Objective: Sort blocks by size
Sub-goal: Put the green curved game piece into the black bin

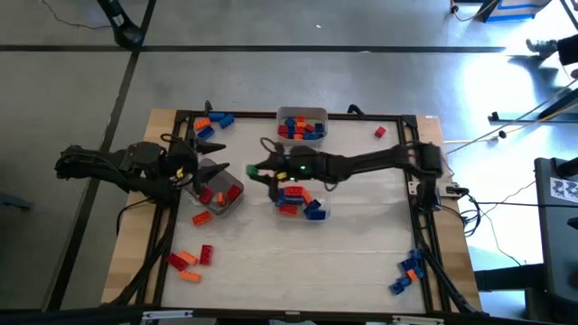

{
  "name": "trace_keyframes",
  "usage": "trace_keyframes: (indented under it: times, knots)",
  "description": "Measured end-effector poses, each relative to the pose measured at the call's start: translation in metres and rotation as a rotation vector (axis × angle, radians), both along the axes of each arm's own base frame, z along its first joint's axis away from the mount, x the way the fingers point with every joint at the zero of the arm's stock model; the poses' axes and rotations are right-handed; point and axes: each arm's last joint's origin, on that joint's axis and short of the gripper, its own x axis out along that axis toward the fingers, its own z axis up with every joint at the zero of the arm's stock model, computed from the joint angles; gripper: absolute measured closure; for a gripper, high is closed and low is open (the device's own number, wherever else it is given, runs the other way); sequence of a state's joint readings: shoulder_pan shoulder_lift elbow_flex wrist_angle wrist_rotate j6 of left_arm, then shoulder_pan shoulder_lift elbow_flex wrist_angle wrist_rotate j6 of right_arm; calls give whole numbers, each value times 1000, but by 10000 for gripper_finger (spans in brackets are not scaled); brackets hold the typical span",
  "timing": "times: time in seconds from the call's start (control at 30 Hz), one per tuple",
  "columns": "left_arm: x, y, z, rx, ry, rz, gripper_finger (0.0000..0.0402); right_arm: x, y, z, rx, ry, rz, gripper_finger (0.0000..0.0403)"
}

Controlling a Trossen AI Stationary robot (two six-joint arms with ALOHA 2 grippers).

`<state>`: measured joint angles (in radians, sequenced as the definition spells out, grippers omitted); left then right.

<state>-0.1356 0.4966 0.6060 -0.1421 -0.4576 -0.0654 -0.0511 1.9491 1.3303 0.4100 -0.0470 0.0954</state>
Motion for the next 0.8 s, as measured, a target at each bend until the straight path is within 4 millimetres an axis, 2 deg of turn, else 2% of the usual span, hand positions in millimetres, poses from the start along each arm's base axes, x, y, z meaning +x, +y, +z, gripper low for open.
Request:
trace_keyframes:
  times: [0.2, 0.37, 0.63, 0.8]
  knots:
    - [0, 0, 0, -1, 3, 0, 137, 47, -1, -11, 10, -34, 65, 256]
    - [0, 0, 0, -3, 4, -1, 137, 78, -2, -22, 21, -55, 100, 256]
    - [1, 0, -2, -1, 16, 0, 137, 103, 6, -40, 13, -71, 150, 256]
    - [2, 0, -2, 1, 22, 0, 137, 107, 9, -57, 0, -33, 141, 253]
